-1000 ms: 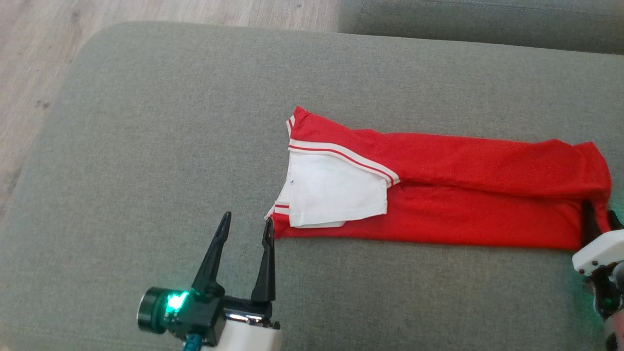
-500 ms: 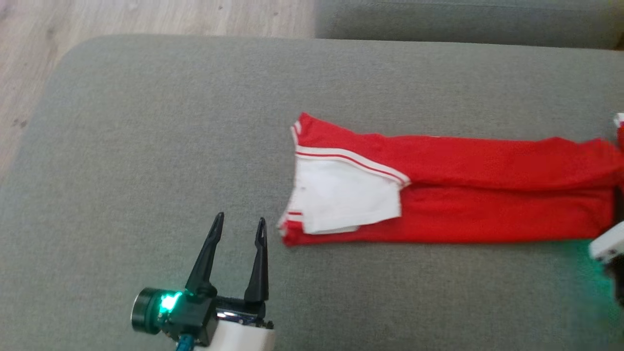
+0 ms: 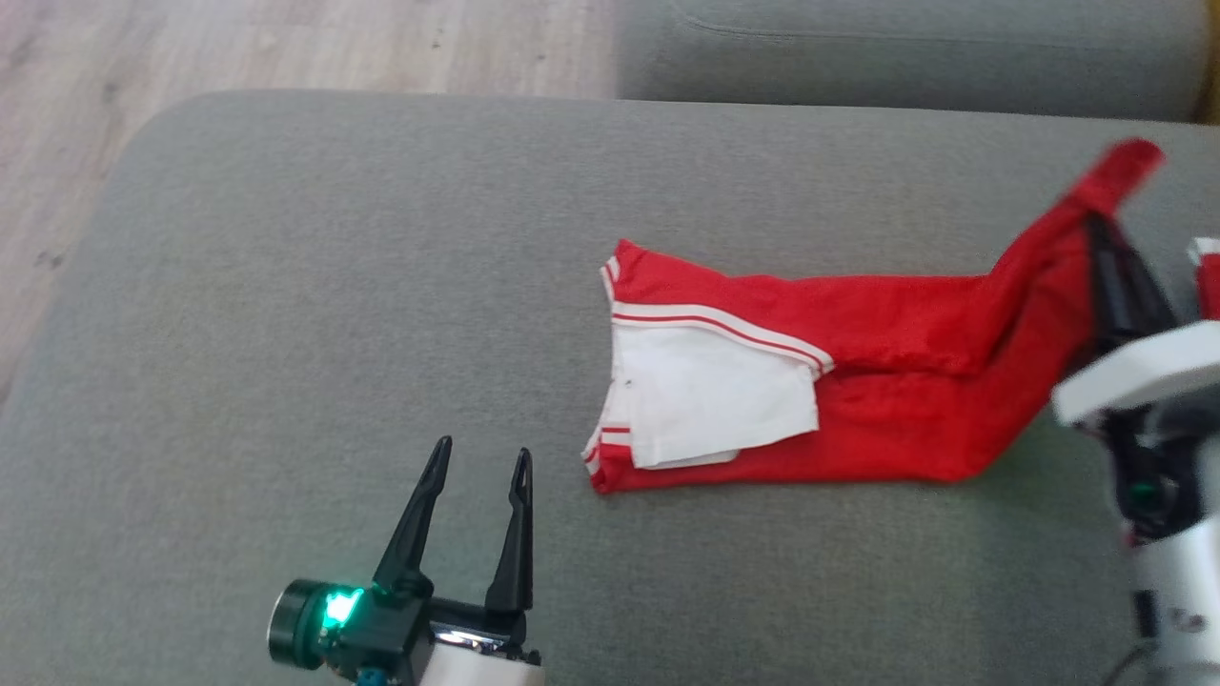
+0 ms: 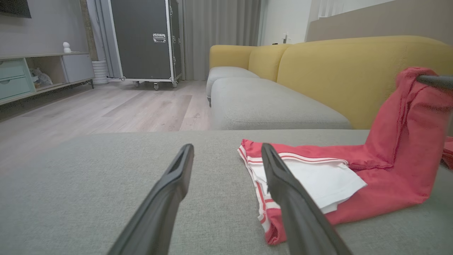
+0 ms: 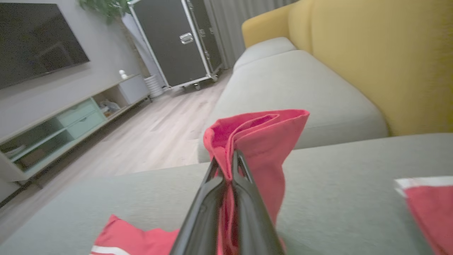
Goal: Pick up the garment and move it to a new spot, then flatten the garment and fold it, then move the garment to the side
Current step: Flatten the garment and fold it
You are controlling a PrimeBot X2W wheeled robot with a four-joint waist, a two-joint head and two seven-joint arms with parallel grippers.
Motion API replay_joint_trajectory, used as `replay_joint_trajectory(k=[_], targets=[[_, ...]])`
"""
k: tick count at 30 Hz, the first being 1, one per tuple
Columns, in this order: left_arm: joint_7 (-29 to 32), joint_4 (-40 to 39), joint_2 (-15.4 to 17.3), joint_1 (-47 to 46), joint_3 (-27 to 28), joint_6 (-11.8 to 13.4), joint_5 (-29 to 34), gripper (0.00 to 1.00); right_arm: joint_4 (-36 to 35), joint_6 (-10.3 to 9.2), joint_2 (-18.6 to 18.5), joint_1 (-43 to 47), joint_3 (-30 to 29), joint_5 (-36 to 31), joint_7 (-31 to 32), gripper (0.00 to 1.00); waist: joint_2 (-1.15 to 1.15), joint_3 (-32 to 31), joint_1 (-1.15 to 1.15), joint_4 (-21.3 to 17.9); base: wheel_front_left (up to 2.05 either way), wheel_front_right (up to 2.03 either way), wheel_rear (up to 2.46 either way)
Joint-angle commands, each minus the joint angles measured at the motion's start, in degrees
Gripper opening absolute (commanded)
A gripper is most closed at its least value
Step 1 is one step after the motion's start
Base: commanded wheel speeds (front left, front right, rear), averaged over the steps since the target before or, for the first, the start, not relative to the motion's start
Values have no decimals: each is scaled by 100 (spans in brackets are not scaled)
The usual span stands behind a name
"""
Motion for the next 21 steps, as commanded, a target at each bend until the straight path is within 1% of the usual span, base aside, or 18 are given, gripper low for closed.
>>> replay_joint_trajectory(k=[1, 6, 11, 16, 21], targets=[[-53, -140, -52, -101, 232, -47, 55, 100, -401, -4, 72, -82, 176, -63, 99, 0, 0, -5, 0, 117, 0, 0, 0], [-53, -83, -117, -110, 258, -167, 107, 100, -996, -4, 590, -90, 568, -138, 479, 0, 0, 28, 0, 421, 0, 0, 0], [-53, -68, -176, -137, 299, -246, 159, 100, -1162, -4, 897, -52, 1021, -229, 713, 0, 0, 118, 0, 690, 0, 0, 0], [-53, -61, -248, -176, 305, -306, 199, 100, -854, -4, 1077, -90, 1407, -328, 673, 0, 0, 251, 0, 887, 0, 0, 0], [-53, -37, -306, -234, 293, -353, 230, 100, -149, -4, 1143, -295, 1700, -229, 499, 0, 0, 387, 0, 1015, 0, 0, 0]])
